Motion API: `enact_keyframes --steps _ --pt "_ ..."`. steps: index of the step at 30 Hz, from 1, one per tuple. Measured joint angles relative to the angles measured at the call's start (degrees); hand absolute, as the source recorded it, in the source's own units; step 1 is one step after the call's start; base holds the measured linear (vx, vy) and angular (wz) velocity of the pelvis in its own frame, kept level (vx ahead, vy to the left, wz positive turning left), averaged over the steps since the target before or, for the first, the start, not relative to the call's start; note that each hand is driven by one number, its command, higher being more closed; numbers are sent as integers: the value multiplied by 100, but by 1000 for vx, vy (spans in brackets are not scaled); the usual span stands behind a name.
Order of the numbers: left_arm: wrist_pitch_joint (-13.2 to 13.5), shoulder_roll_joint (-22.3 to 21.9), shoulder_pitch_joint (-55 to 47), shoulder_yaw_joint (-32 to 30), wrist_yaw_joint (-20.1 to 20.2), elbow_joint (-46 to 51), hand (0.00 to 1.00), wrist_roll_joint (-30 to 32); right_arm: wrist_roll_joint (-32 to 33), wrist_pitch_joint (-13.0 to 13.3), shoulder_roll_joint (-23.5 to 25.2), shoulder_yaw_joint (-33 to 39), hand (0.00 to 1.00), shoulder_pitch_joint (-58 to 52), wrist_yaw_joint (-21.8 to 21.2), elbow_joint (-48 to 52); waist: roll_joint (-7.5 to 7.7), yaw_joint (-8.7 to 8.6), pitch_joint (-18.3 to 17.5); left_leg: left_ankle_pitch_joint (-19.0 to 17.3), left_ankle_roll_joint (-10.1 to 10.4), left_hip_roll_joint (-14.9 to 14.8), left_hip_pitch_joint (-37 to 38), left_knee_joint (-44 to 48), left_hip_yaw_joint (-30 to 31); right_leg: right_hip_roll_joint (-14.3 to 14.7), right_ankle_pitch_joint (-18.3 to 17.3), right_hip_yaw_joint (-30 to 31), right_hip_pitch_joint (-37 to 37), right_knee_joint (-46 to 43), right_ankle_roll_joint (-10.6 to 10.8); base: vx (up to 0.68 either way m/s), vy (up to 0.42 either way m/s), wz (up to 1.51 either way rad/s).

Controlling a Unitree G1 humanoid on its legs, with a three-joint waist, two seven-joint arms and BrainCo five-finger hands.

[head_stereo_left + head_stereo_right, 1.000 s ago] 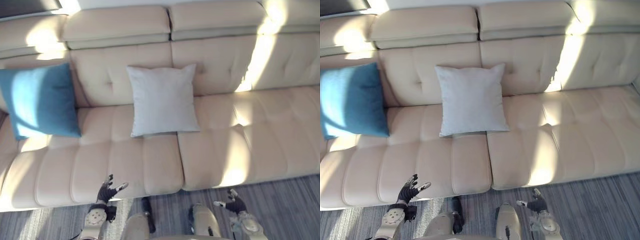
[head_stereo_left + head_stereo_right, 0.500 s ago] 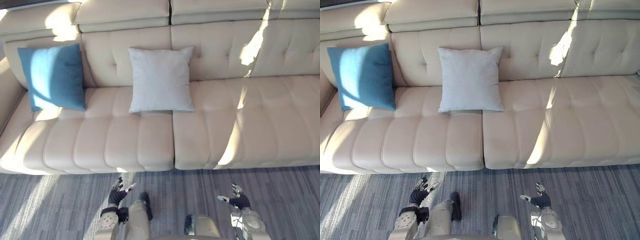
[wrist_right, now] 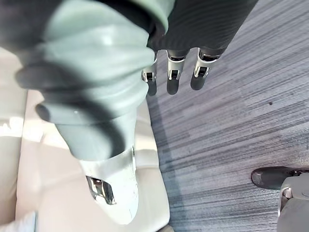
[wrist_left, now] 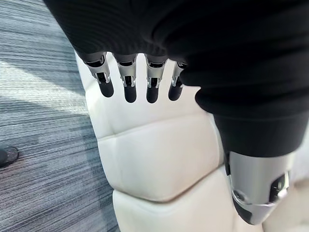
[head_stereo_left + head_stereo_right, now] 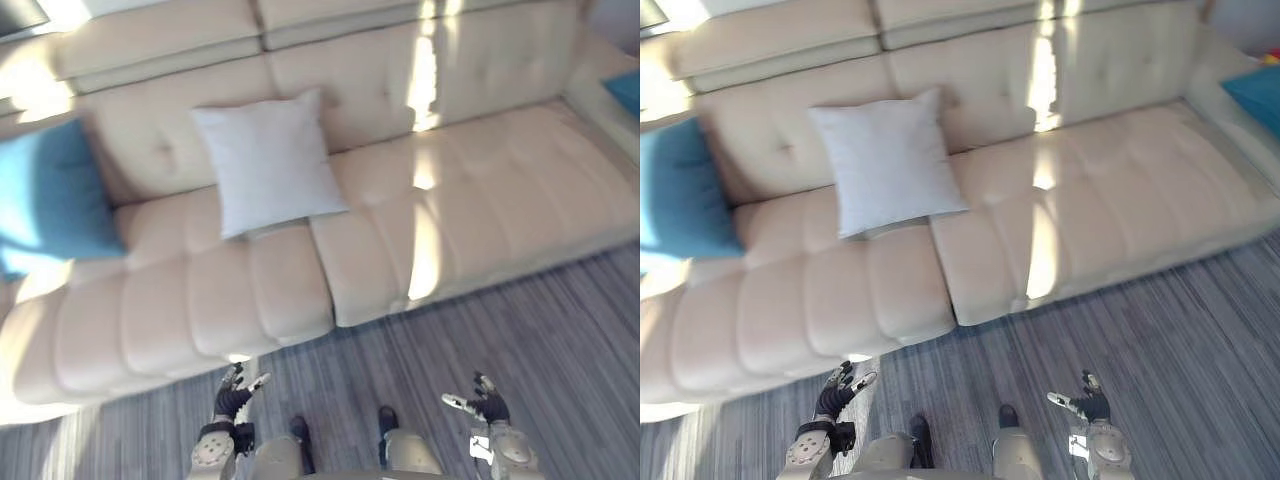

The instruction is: Pick up cushions and gather them together orderly.

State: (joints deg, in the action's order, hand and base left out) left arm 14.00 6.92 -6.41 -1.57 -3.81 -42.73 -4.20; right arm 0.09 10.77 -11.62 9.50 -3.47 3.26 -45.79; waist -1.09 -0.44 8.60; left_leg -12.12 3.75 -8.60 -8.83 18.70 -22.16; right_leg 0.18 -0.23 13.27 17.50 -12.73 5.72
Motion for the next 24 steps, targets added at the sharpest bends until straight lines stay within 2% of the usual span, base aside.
enact_keyframes --steps 1,2,3,4,5,6,7,8,10,11,12,13,14,15,17,18,20,21,22,23,24 --pt "-6 59 70 4 1 6 0 24 0 1 1 -131 0 144 20 11 -13 -71 41 -56 -20 -245 77 19 -488 -13 184 -642 106 183 -274 -31 1 -242" --pt "-6 183 160 55 -4 63 0 27 0 -9 17 -178 0 247 20 7 57 -133 109 -115 -16 -279 289 9 -979 -244 -120 -2028 184 -130 -750 -23 -24 -207" --pt "-4 233 176 107 -3 76 0 27 -3 -9 6 -187 0 257 24 5 64 -136 109 -150 -13 -309 401 24 -1230 -397 -311 -2701 161 -266 -902 1 -7 -198" --pt "-8 262 215 153 -3 89 0 27 -6 -7 -58 -261 0 322 33 5 14 -187 131 -191 -32 -410 628 106 -1729 -700 -517 -3811 57 -478 -1196 31 -16 -182" --pt "-9 264 216 168 -4 143 0 27 -8 -7 -89 -306 0 362 33 7 -42 -196 125 -292 0 -494 791 172 -2027 -897 -609 -4527 -53 -612 -1291 70 -66 -211" --pt "-7 277 227 191 -4 185 0 27 -10 -8 -104 -348 0 390 33 8 -93 -175 113 -427 153 -581 975 204 -2305 -972 -693 -4952 -137 -707 -1150 115 -119 -195" --pt "-14 311 272 198 0 183 0 27 -21 -9 -89 -382 0 446 27 13 -122 -177 123 -513 283 -651 1138 216 -2557 -940 -742 -4920 -119 -807 -1083 155 -170 -198" --pt "-42 354 356 224 9 177 0 28 -21 -9 -80 -374 0 462 32 80 -137 -235 129 -557 353 -687 1288 286 -2798 -755 -804 -4551 6 -948 -1069 185 -202 -192" --pt "-47 322 511 215 13 186 0 28 -22 -10 -111 -387 0 405 28 231 -151 -232 124 -554 345 -1012 1381 904 -2922 -435 -901 -4014 69 -998 -1089 196 -164 -171" --pt "-47 309 522 229 20 239 0 28 -21 -9 -133 -390 0 430 31 262 -179 -221 116 -460 175 -1358 1297 1693 -2755 -159 -965 -3665 29 -982 -1168 262 -140 -179" --pt "-47 271 519 270 51 278 0 27 -20 -8 -142 -400 0 446 41 350 -211 -212 133 -283 -343 -1662 1035 2657 -2134 105 -1049 -3308 -134 -885 -1292 273 -120 -176" --pt "-46 234 514 282 69 288 0 27 -21 -8 -147 -433 0 426 46 379 -216 -198 143 -368 -384 -1642 828 3074 -1632 197 -1070 -3138 -224 -853 -1326 294 -64 -170" --pt "-44 186 472 338 106 301 0 24 -20 -12 -212 -526 0 429 94 374 -209 -138 147 -477 -269 -1253 309 3664 -540 304 -1106 -2747 -392 -791 -1377 296 25 -153" --pt "-45 145 390 341 111 324 0 8 -20 -12 -247 -597 0 439 122 374 -201 -92 157 -535 -175 -854 -31 3858 104 345 -1118 -2470 -548 -725 -1382 304 53 -166" --pt "-41 109 167 344 105 480 0 -24 -19 -19 -214 -615 0 430 186 281 -169 63 199 -551 -174 -199 -672 3641 903 358 -1148 -1949 -989 -505 -1325 289 95 -129" --pt "-37 110 117 344 102 543 0 -38 -19 -25 -224 -614 0 430 192 246 -149 123 212 -551 -173 -96 -846 3481 1003 350 -1166 -1848 -1079 -453 -1292 341 129 -88" --pt "-33 112 67 337 91 656 0 -48 -19 -64 -233 -620 0 485 209 206 -234 217 263 -523 -132 286 -1447 2628 1412 308 -1261 -1628 -1481 -194 -1186 372 160 -45" --pt "-34 111 47 331 81 657 0 -48 -17 -65 -234 -635 0 554 221 163 -242 302 262 -427 -15 474 -1584 2053 1518 251 -1307 -1538 -1604 -101 -1137 497 231 -40" --pt "-36 100 28 319 55 659 0 -48 -15 -59 -239 -638 0 679 249 68 -264 407 249 -212 224 633 -1624 1059 1585 217 -1354 -1437 -1788 117 -1054 530 247 -37" --pt "-38 92 27 312 7 661 0 -48 -8 -59 -234 -612 0 806 293 -66 -306 473 229 271 88 676 -1638 192 1578 224 -1428 -1393 -1990 299 -931 565 253 -27" --pt "-41 97 22 296 -13 651 0 -48 -4 -66 -218 -621 0 850 303 -97 -289 519 221 587 -102 706 -1620 179 1573 203 -1507 -1358 -2055 284 -853 556 226 -19"
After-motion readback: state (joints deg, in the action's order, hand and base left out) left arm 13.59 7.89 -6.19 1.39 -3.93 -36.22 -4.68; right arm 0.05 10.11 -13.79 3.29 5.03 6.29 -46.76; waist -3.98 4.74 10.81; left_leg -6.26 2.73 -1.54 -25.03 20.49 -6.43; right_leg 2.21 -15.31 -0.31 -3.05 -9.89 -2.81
